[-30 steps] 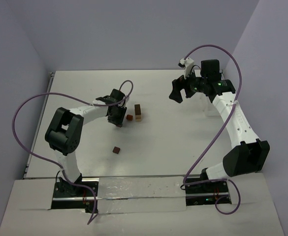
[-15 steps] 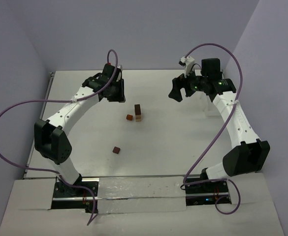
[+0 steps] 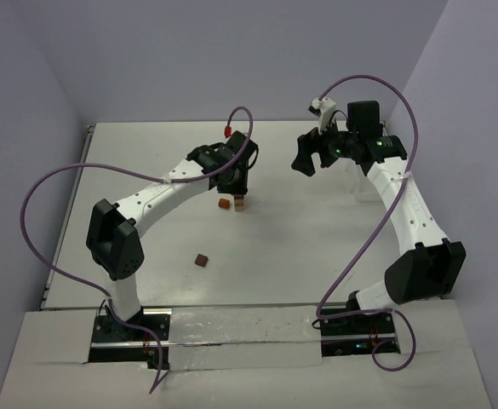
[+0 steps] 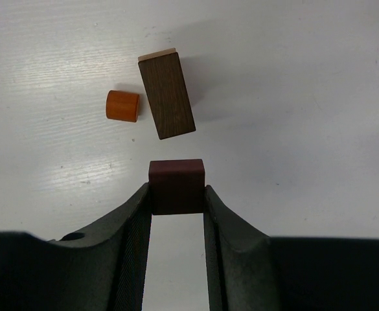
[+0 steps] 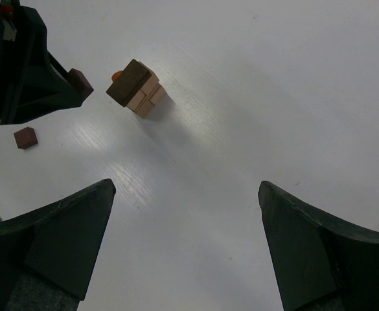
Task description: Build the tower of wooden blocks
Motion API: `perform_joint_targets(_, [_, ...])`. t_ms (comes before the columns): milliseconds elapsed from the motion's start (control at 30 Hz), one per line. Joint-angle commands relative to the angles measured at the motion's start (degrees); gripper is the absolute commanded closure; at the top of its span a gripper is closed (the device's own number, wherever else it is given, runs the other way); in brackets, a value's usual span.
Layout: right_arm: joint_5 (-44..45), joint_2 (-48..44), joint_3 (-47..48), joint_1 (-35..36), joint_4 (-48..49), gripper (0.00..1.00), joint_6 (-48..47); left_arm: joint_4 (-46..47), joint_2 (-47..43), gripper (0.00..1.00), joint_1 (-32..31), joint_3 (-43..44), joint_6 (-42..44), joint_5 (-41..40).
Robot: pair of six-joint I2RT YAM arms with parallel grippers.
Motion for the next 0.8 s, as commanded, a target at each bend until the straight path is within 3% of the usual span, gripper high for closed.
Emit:
perform_joint_targets(0, [0.08, 0.61, 2.98, -0.42, 0.08, 0.0, 0.42, -1.56, 1.22, 1.0, -1.32, 3.45, -3.21, -6.79])
perform_joint_targets(767, [-0.48, 1.49, 2.89, -0.39, 0.08, 0.0, 0.42, -3.71, 10.15, 1.0, -0.34, 12.47, -3.13, -3.26])
